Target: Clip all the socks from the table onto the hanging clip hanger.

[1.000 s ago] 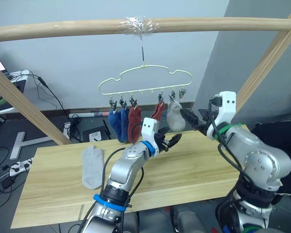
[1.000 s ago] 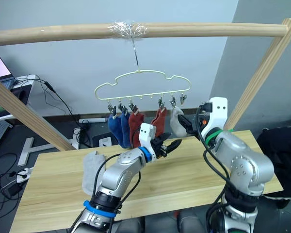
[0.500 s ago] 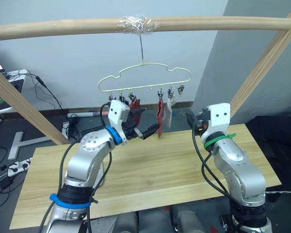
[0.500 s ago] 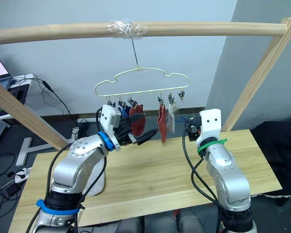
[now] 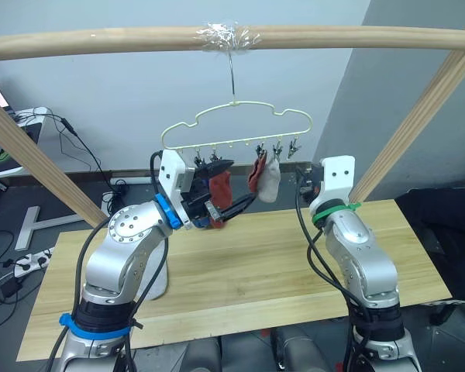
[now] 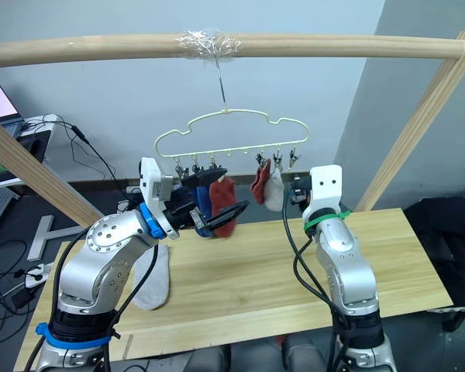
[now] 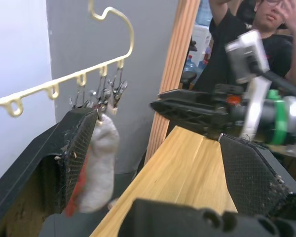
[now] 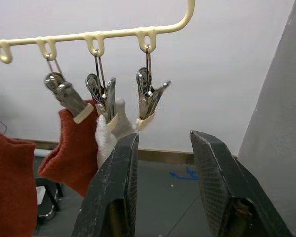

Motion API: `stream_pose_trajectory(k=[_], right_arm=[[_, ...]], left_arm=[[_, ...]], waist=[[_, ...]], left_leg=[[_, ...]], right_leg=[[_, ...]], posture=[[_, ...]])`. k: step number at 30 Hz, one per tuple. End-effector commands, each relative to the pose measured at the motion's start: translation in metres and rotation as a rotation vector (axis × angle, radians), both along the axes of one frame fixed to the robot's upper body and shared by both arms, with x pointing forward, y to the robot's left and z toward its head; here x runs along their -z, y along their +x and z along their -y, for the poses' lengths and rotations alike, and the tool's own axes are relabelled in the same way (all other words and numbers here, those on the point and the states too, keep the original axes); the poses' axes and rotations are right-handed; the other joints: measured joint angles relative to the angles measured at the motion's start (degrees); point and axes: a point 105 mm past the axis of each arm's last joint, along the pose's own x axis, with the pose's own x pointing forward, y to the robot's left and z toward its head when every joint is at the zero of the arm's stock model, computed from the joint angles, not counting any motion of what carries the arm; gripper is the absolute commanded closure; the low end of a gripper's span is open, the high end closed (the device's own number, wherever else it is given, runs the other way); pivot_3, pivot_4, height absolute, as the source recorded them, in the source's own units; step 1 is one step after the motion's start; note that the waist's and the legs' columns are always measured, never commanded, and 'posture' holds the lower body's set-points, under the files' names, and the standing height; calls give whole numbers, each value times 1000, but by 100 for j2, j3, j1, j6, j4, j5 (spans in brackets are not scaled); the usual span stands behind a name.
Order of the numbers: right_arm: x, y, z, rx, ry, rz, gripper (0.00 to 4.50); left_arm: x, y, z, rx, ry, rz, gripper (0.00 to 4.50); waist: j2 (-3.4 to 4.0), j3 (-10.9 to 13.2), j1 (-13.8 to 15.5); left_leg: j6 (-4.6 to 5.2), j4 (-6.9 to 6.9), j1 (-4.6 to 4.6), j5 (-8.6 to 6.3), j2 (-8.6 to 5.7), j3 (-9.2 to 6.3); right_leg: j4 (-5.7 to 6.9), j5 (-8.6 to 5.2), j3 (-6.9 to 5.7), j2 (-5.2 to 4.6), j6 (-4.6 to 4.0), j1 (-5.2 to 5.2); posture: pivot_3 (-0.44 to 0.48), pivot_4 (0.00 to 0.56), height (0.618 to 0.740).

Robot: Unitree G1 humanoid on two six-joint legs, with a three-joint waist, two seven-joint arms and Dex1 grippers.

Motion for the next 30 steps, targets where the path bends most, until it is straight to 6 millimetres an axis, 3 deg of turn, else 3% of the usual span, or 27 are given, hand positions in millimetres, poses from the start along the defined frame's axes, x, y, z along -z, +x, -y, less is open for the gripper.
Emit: stream_pose_trajectory(k=[1, 15, 30], right_arm=[[-16, 7, 2, 16, 15, 64, 2775], [-16, 27, -13, -26, 22, 62, 2775], [-28, 47, -22, -51, 11, 99, 2775]], left_arm=[[-17, -7, 2, 21, -14, 69, 0], [-22, -7, 2, 23, -25, 80, 0], [-30, 1, 3, 29, -25, 106, 0]], waist=[[0, 0, 1], [0, 0, 34], [0, 0, 64]], left_leg=[[0, 0, 0, 0, 0, -1], [0, 1, -1, 0, 0, -1], [0, 0, -1, 0, 0, 0]], right_leg=[[0, 2, 0, 0, -3, 0], [3, 14, -1, 0, -22, 0], [5, 17, -1, 0, -27, 0]], posture=[[255, 163, 740], [271, 163, 740], [274, 170, 740]])
